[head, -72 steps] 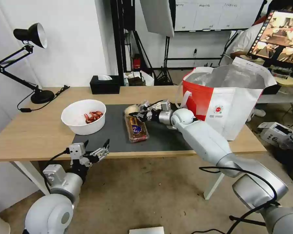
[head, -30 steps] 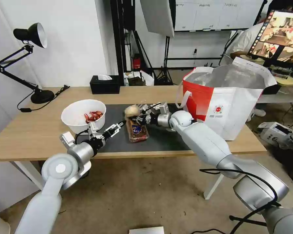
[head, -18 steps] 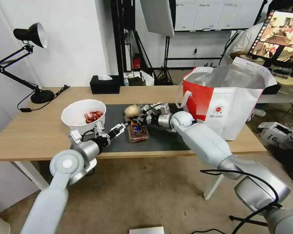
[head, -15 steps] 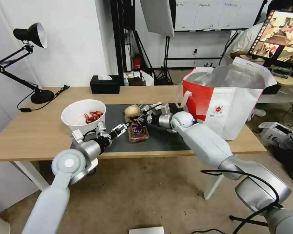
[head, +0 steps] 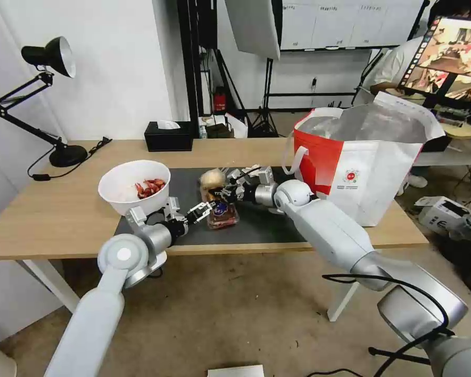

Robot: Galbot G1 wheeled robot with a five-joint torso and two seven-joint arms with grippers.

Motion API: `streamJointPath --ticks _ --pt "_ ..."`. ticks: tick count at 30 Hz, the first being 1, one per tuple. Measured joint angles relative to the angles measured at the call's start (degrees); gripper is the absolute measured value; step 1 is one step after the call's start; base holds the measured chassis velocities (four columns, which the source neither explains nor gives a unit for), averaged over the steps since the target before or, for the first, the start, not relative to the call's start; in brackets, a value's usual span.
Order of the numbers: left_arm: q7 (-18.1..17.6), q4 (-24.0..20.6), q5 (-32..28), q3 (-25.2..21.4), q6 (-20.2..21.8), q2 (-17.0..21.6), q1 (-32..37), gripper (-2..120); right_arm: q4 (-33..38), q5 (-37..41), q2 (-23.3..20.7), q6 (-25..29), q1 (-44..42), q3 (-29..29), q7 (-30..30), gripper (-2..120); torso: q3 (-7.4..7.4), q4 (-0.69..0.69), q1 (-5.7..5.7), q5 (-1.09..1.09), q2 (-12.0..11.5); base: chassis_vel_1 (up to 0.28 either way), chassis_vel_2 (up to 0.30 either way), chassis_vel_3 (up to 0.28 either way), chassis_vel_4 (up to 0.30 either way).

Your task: Pick up the trash from the table and place it into the takeout bag.

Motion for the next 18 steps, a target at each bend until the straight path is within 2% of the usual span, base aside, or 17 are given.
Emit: streamJointPath --ticks 18 --pt "-5.4 1.9 1.1 1.7 2.7 -0.7 -2.1 100 0.7 0.3 0.1 -0.6 0.1 -0.5 0.0 0 0.0 0.0 0.0 0.0 0.0 0.0 0.0 0.0 0.0"
